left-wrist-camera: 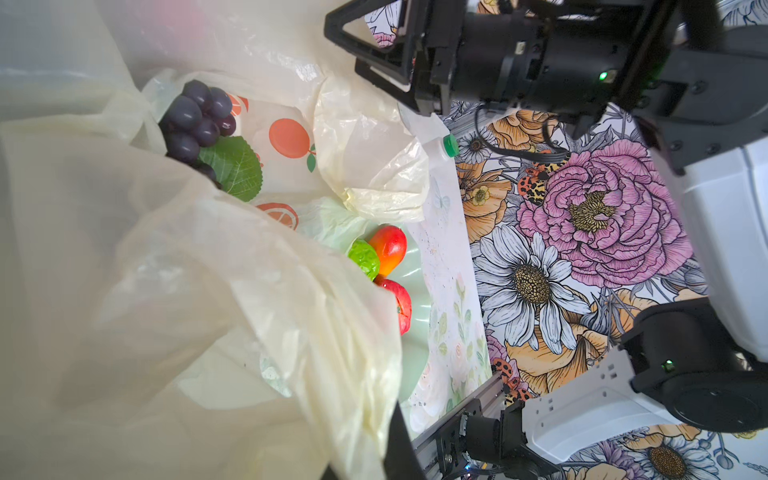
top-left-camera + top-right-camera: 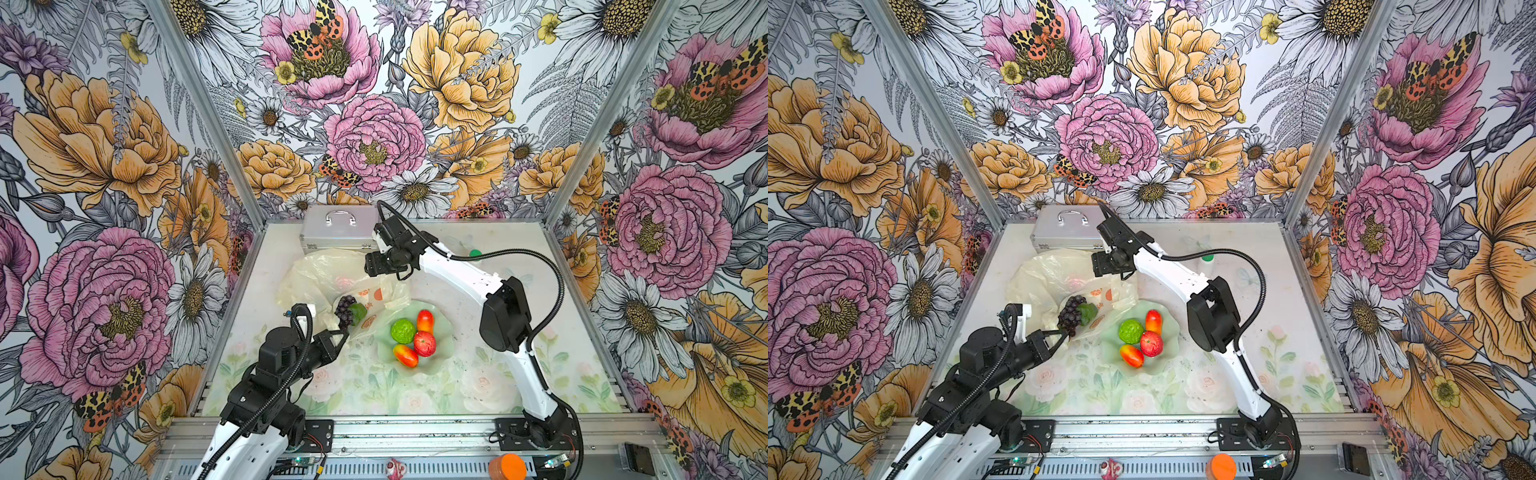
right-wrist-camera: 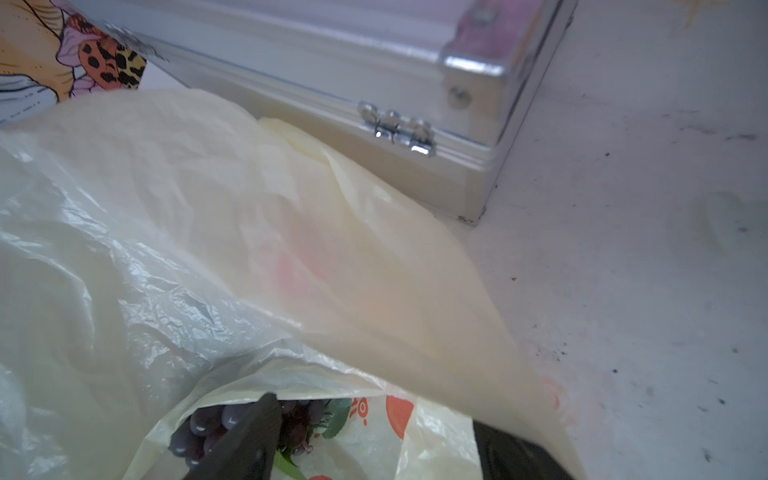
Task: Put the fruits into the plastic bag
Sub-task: 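Push the grapes into the bag and open the right gripper, then draw the right gripper out of the bag and swing it over the plate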
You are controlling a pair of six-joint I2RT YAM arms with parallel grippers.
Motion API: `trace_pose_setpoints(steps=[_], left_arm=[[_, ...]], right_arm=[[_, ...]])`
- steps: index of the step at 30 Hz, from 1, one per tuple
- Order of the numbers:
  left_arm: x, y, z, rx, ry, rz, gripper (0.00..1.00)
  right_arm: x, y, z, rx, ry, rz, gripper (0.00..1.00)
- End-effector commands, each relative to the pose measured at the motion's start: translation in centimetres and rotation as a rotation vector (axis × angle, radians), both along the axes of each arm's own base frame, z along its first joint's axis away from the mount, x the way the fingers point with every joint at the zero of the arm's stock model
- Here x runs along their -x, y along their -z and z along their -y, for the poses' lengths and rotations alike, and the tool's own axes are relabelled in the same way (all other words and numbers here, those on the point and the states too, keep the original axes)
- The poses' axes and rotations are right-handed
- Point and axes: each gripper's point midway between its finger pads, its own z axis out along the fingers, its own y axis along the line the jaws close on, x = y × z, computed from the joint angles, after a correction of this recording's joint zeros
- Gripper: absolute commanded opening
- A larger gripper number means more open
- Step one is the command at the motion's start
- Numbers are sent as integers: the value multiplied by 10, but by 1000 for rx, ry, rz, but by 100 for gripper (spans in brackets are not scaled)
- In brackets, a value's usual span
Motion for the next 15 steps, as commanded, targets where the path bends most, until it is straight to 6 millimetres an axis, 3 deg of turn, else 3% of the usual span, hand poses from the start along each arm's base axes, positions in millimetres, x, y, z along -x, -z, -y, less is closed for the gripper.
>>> trace_pose_setpoints(steps=[1, 8, 15], left_arm=[[1, -2, 2, -7, 19, 32, 0], [0, -2, 1, -10, 14, 31, 0], [-1, 1, 3, -13, 21, 16, 0]], right_arm=[[-3, -47, 16, -9, 14, 112, 76], [14, -93, 27, -72, -8, 155, 75], [35, -135, 53, -113, 16, 203, 75]])
